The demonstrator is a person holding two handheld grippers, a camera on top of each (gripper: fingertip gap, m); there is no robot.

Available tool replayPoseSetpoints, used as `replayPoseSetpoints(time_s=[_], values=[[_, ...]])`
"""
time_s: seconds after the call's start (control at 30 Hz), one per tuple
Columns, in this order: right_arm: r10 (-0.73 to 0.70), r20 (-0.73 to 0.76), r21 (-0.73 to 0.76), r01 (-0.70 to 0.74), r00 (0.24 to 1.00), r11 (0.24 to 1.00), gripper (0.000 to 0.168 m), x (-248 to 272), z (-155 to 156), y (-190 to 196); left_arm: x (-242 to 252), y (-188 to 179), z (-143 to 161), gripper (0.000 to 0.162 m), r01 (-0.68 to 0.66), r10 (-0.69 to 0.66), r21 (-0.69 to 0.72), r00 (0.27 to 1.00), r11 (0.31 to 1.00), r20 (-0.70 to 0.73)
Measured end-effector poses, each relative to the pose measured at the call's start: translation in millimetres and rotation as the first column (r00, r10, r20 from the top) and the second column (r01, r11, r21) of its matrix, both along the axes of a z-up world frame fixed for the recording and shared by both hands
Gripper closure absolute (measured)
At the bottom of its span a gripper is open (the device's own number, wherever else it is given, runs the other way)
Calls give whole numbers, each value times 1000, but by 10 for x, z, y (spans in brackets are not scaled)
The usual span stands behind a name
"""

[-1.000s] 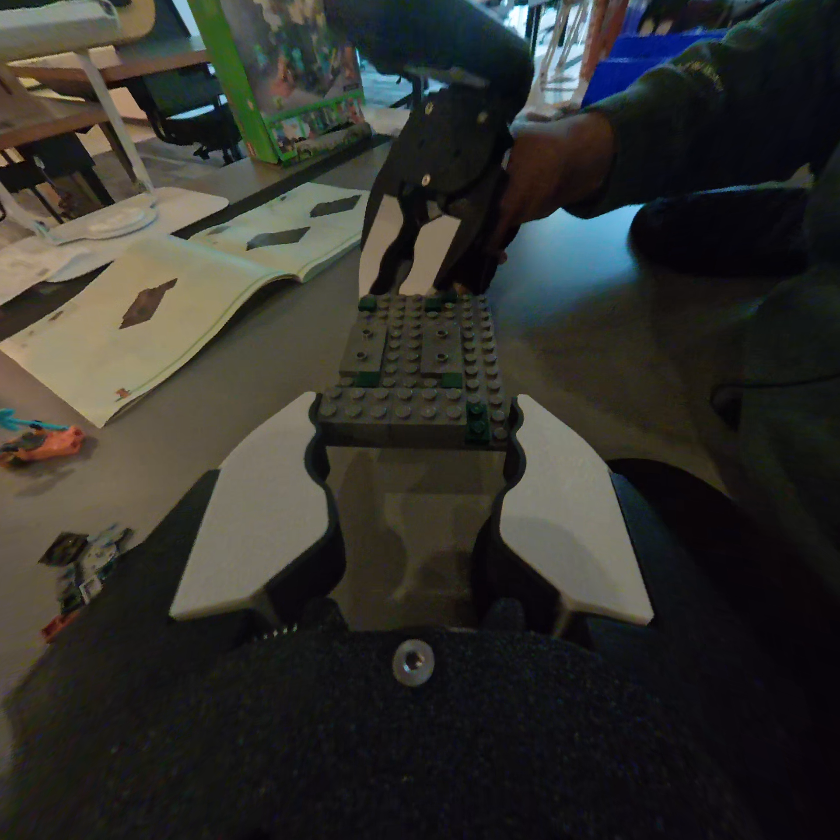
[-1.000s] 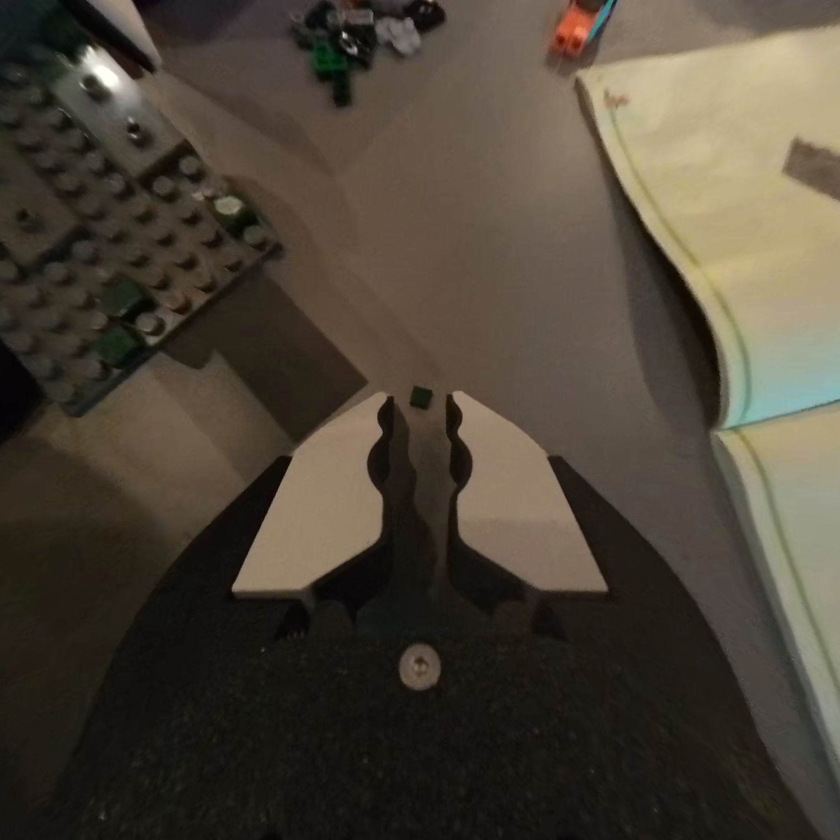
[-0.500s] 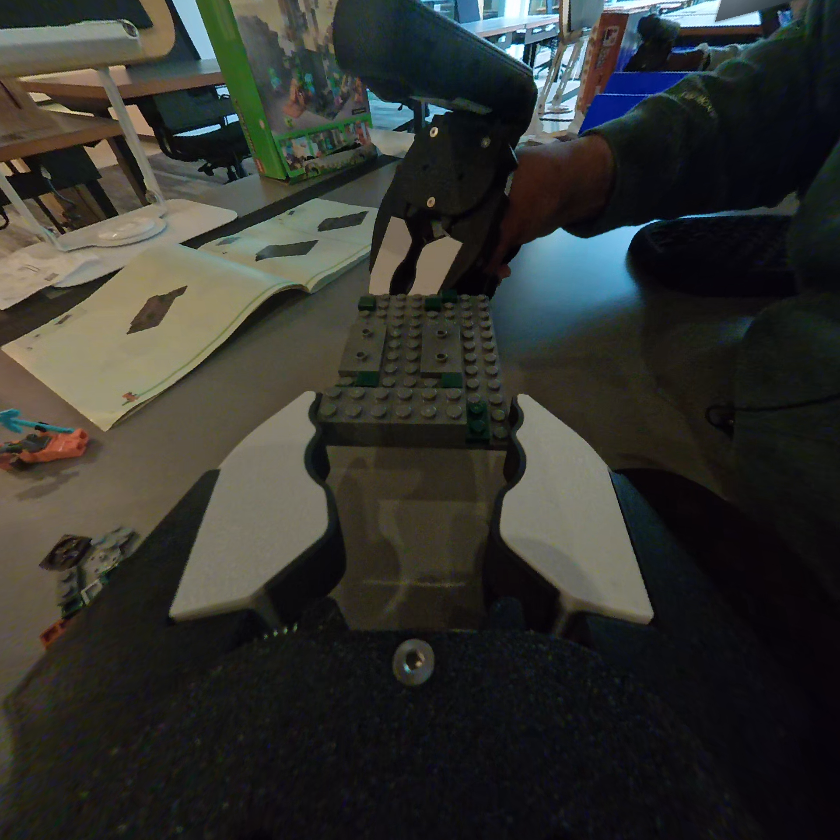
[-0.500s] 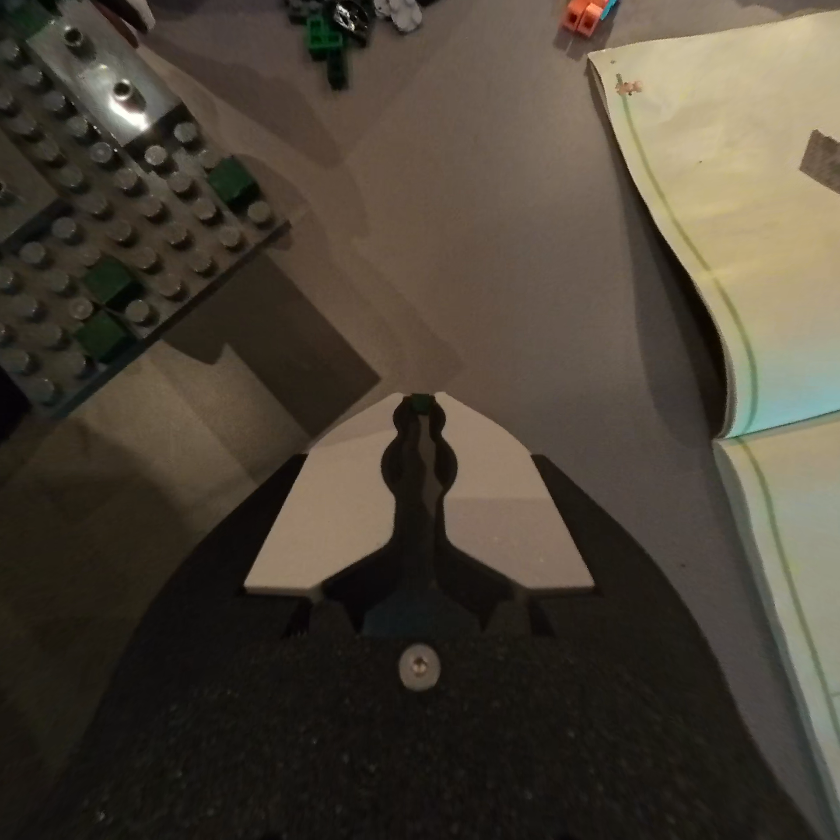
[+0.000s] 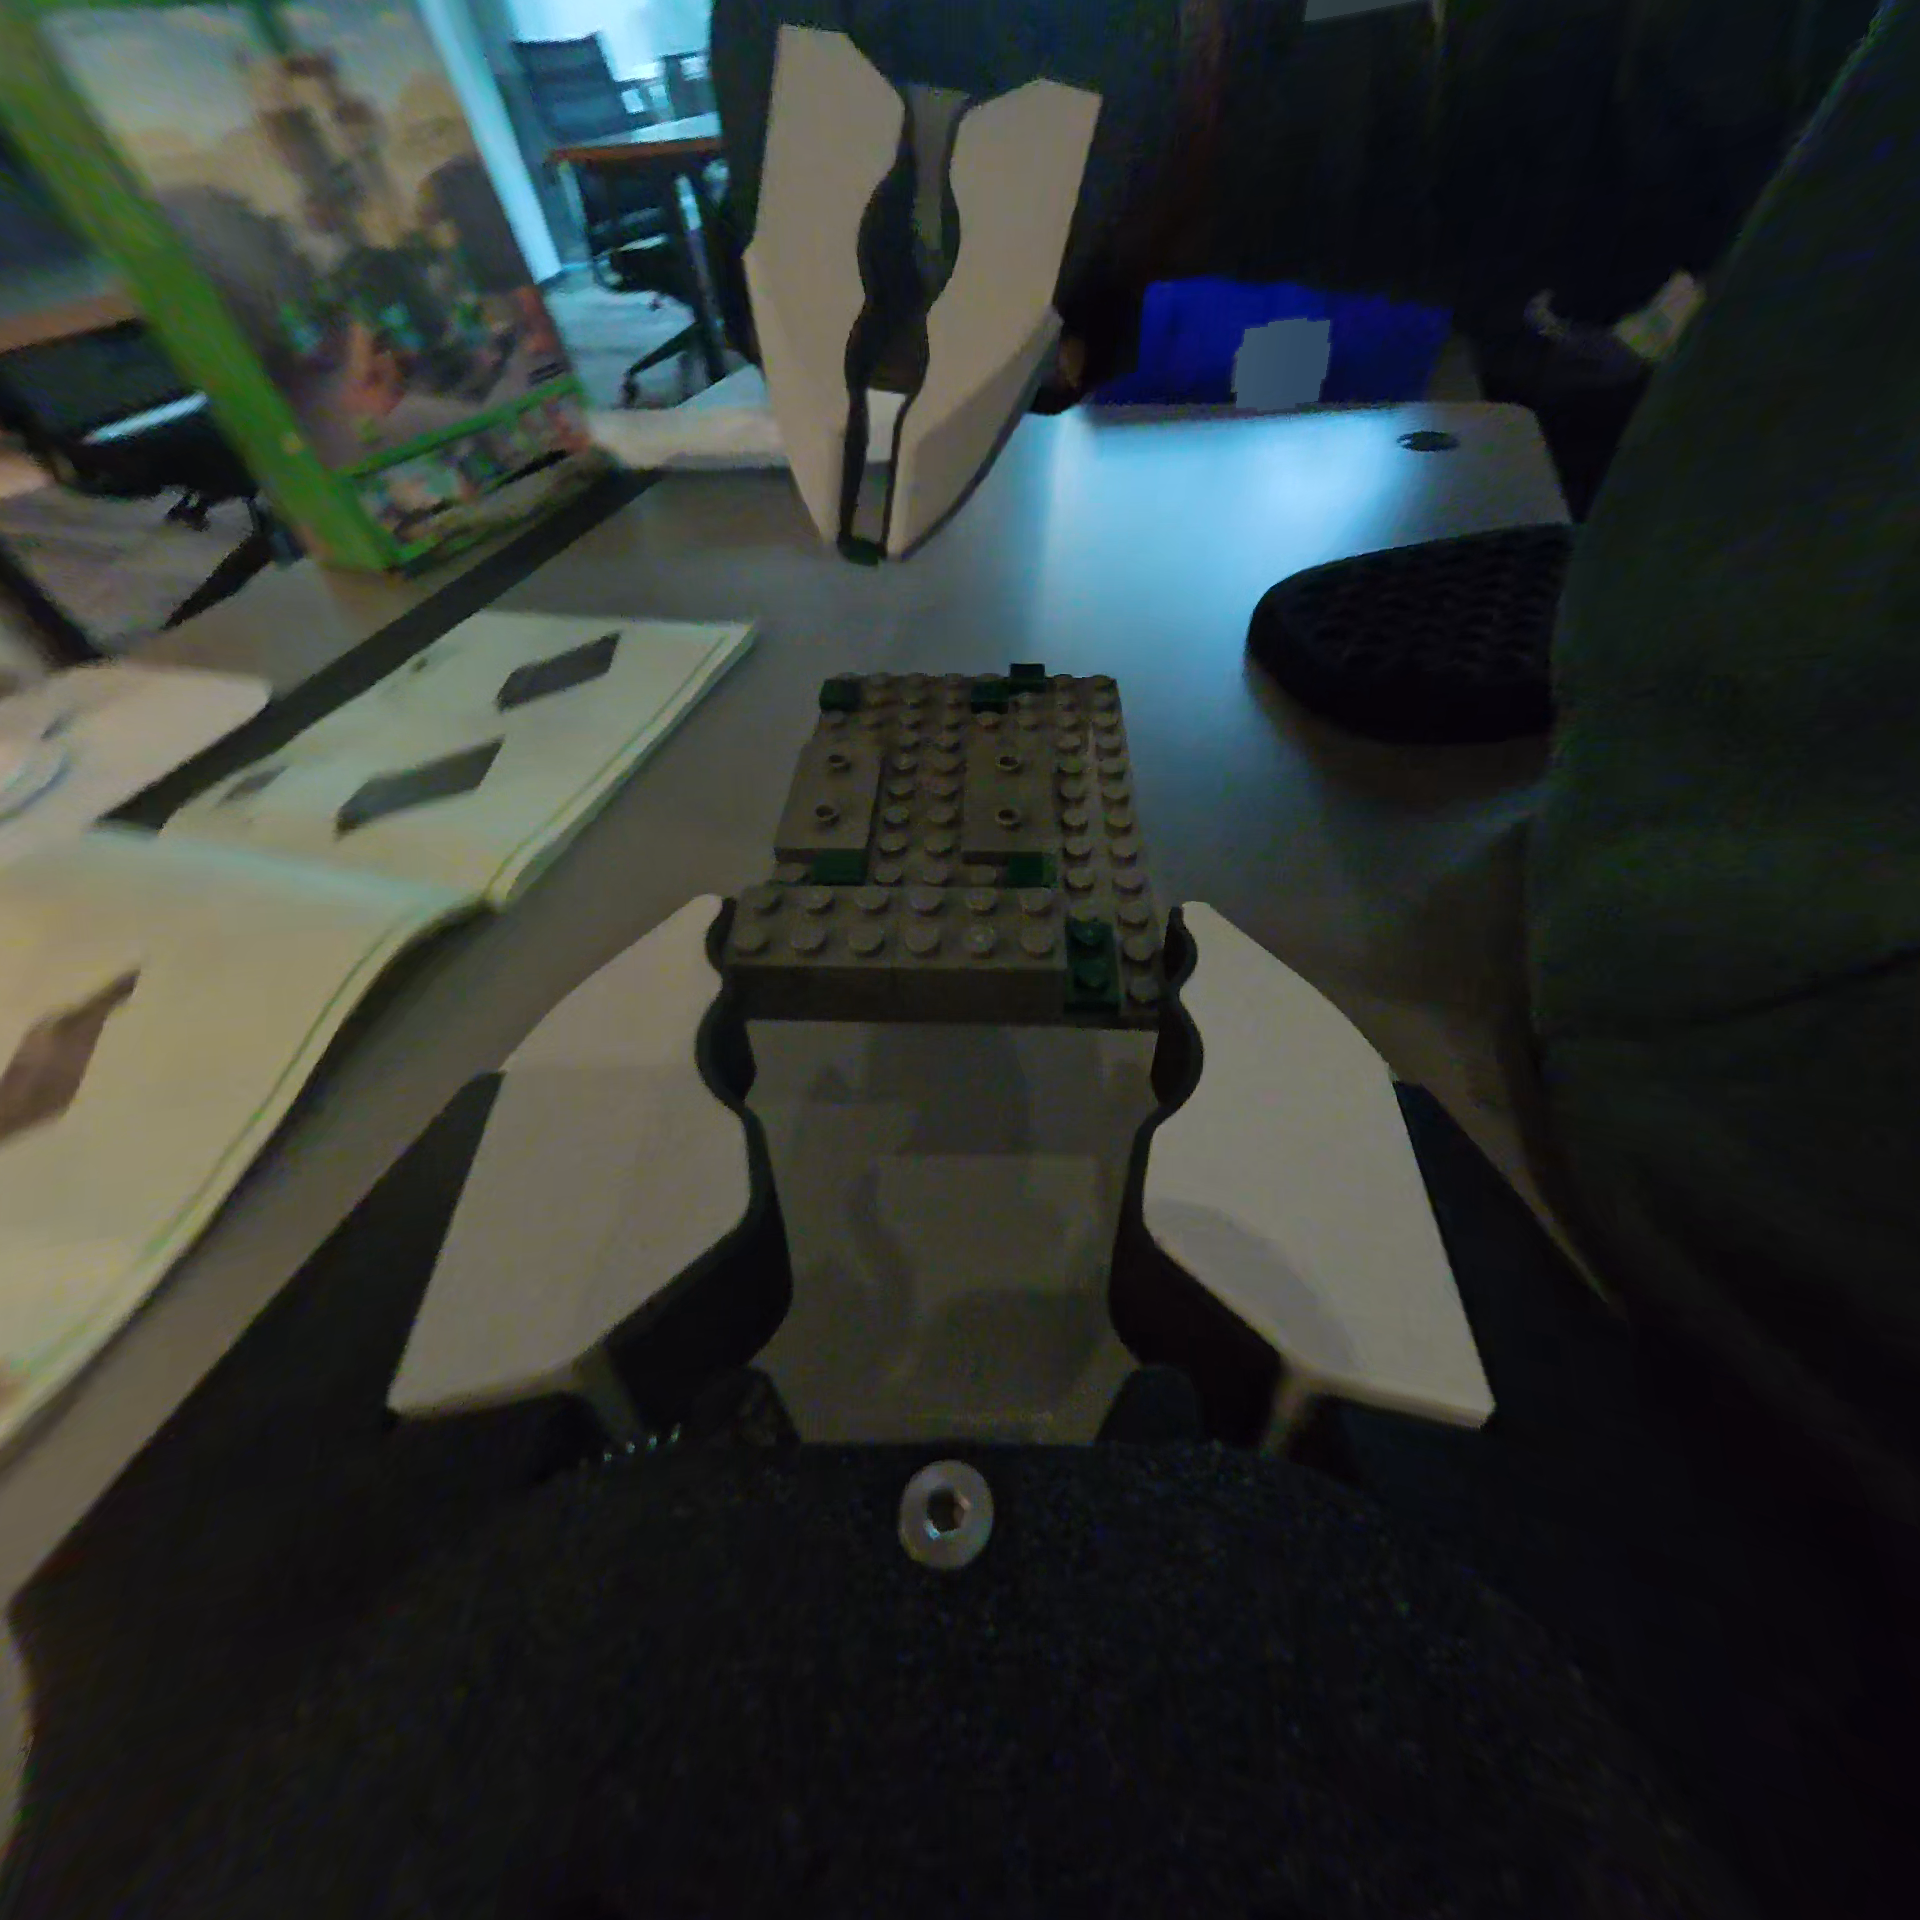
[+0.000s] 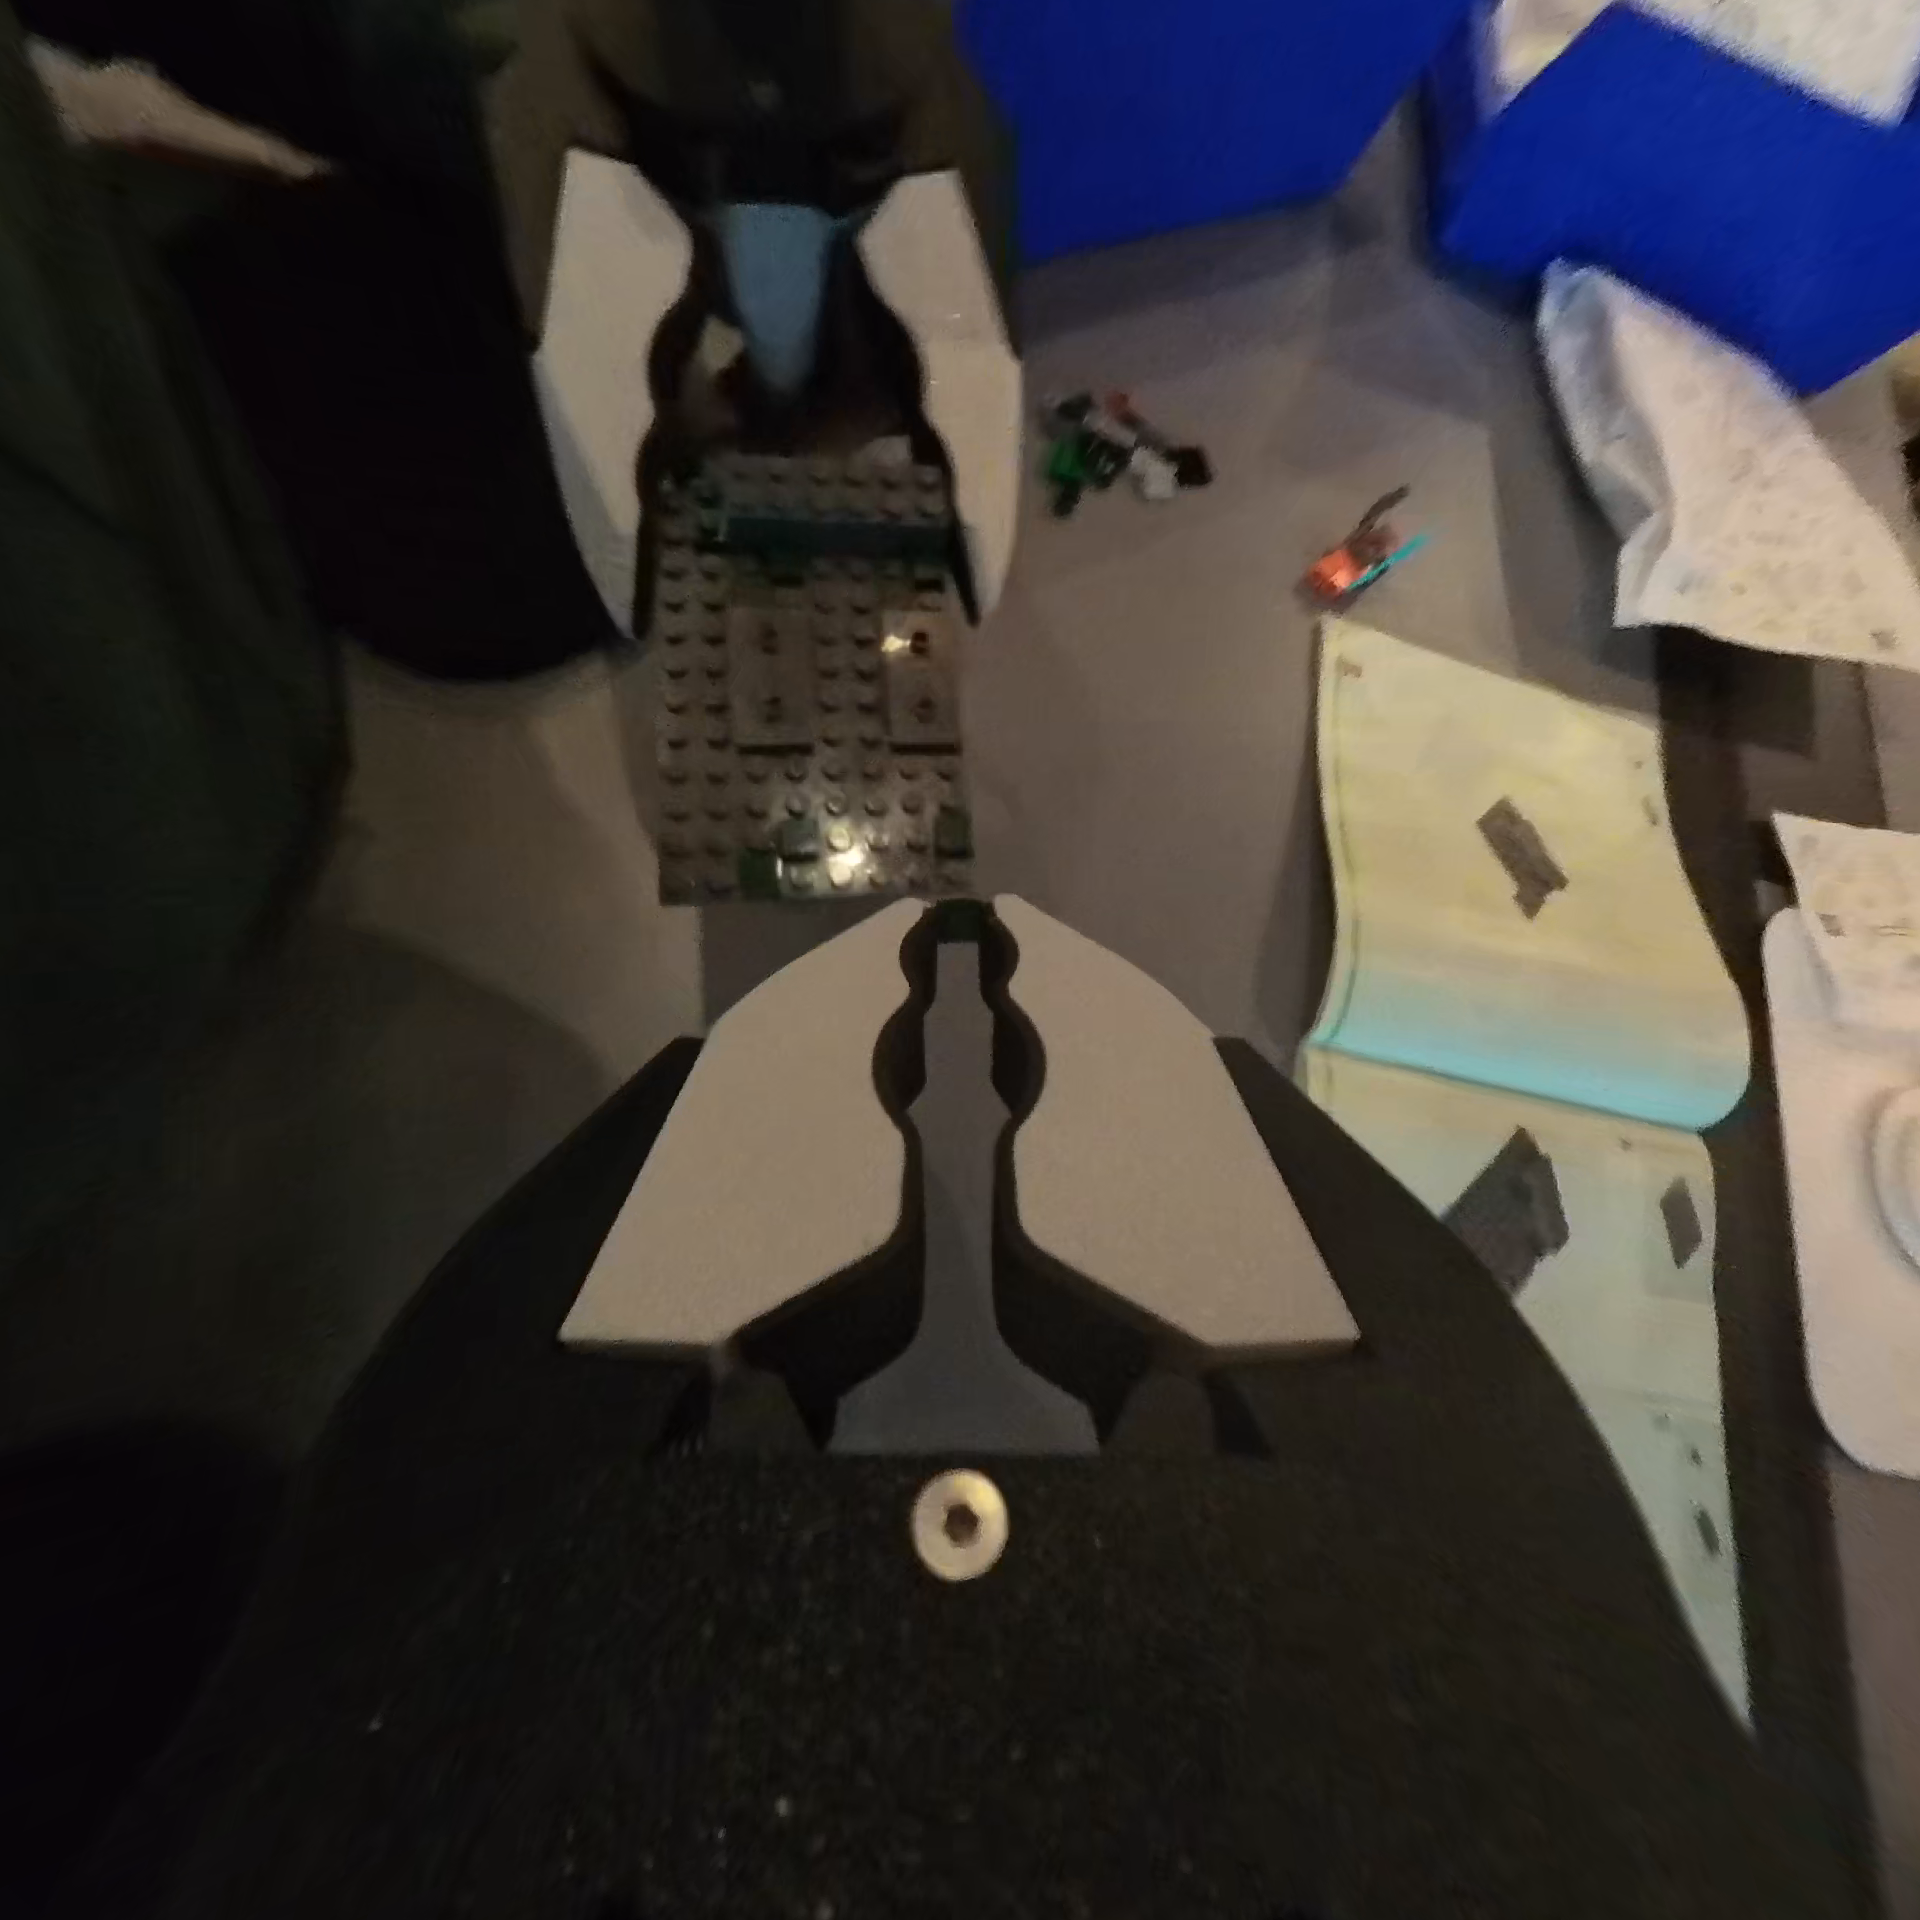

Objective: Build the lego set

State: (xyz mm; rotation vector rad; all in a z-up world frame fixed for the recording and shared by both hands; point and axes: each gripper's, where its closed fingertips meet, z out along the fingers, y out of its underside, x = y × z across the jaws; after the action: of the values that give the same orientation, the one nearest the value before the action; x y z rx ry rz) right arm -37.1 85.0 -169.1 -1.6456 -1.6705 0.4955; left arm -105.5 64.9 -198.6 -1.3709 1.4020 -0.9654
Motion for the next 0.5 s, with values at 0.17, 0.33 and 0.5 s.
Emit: replayPoseSetpoints(time_s=[0.17,0.33,0.5], values=[[-16,35,-29,17,999,999,161,165,-13,-128,278,-86,87,86,69,-69,32,998,997,5],[-1,61,-47,4,998,999,161,223,4,-215,368,-155,147,86,103,-103,32,994,994,21],[18,96,-43,-14,995,999,161,211,16,-236,371,-178,183,86,106,-108,44,994,993,25]])
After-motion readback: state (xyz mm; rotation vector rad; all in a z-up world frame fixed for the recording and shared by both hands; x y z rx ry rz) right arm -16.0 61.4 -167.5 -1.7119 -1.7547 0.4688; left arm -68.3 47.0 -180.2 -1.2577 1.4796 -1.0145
